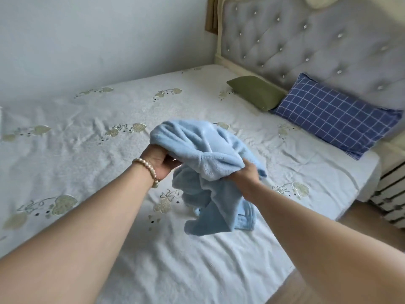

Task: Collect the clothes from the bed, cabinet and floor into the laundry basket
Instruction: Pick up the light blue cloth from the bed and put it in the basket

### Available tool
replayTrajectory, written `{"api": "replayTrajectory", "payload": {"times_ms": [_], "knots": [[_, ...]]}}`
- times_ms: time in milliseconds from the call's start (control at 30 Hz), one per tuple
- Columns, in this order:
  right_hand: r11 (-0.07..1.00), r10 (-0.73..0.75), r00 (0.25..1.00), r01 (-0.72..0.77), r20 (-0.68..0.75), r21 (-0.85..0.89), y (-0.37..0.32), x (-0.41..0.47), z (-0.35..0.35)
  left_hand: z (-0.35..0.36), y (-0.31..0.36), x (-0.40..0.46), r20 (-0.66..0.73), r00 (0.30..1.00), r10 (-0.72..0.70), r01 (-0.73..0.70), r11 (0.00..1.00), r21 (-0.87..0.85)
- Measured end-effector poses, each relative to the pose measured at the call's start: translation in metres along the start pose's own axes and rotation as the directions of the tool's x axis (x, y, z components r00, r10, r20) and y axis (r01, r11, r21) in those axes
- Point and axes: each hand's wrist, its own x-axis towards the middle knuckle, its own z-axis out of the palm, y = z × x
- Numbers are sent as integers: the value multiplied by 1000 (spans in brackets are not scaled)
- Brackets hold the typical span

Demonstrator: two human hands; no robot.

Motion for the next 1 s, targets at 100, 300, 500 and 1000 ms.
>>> {"api": "replayTrajectory", "payload": {"times_ms": [100,300,500,1000], "knots": [[998,-51,996,53,-68,32,-11,-4,-17,-18,-12,0,-105,994,-32,75,898,433],[991,-107,989,114,-101,69,-22,-19,-50,31,-4,-23,257,945,202,-326,524,787],[960,-92,979,136,-182,245,-34,-54,-121,106,-11,-32,440,888,137,-371,779,506],[920,-133,860,292,-492,261,27,-143,-391,366,-29,-152,507,849,149,-400,809,431]]}}
